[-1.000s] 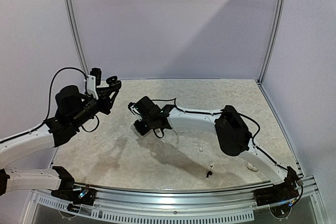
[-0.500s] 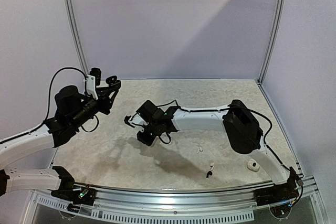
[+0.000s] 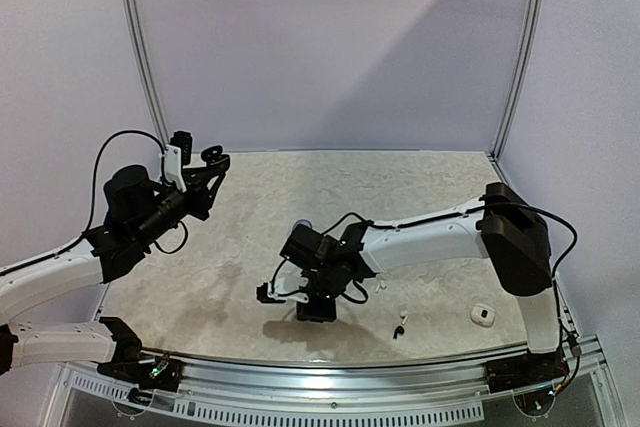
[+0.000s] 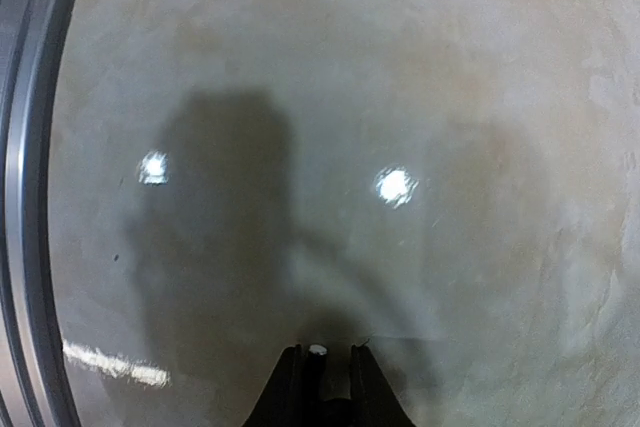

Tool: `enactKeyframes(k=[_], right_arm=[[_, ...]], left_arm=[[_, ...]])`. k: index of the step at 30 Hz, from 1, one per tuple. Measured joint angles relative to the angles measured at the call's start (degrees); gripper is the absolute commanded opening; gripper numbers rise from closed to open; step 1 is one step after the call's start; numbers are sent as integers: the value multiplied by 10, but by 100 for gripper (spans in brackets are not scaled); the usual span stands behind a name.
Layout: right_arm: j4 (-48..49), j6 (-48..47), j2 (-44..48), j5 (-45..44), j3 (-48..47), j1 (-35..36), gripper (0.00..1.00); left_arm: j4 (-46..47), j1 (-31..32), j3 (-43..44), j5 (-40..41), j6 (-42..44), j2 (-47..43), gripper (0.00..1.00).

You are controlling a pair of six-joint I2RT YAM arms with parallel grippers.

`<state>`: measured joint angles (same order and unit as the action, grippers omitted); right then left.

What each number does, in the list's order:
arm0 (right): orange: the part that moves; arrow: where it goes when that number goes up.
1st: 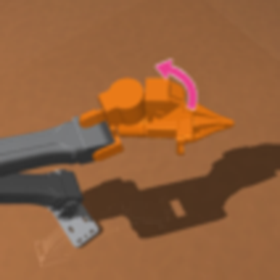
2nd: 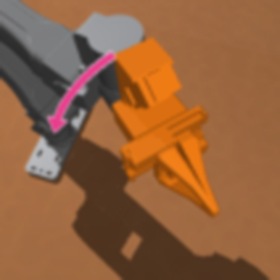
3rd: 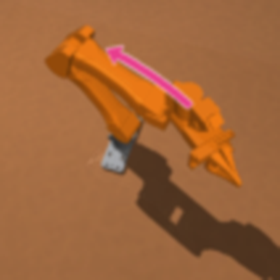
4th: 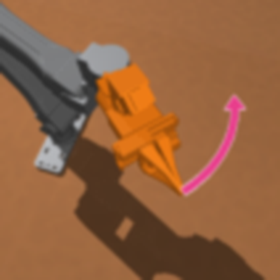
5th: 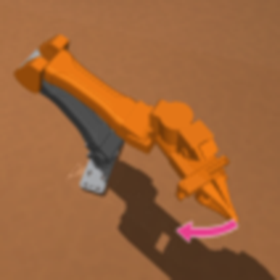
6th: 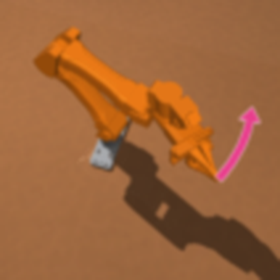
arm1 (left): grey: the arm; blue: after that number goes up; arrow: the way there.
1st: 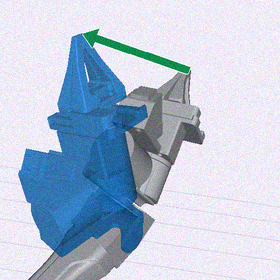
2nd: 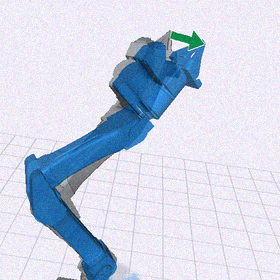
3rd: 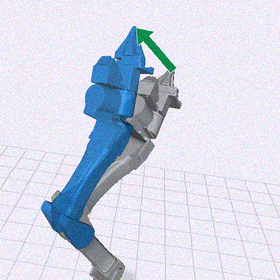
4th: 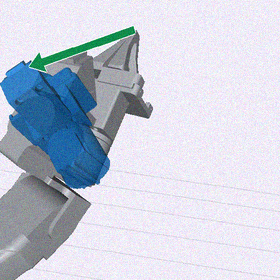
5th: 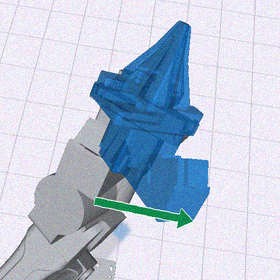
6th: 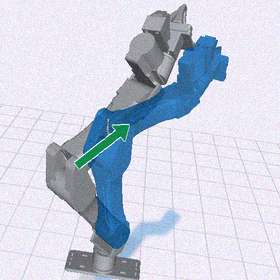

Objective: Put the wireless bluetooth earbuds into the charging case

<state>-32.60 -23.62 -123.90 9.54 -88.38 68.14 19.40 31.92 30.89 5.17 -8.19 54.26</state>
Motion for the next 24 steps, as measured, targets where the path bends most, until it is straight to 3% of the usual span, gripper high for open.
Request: enactKeyframes(k=[3,7,9,19,24], right_arm=[[-23,-33,28,-1,35,2,25],[-71,-59,37,-14,36,5,47],[-99,-69,37,-24,28,6,51],[-195,-42,45,-68,-26,9,54],[-142,44,85,-43,-30,9,35]], left_arm=[[0,0,-1,0,0,0,0],[0,0,-1,0,0,0,0],[0,0,-1,-1,0,0,0],[5,0,-10,-6,0,0,0],[9,0,-15,-6,0,0,0]])
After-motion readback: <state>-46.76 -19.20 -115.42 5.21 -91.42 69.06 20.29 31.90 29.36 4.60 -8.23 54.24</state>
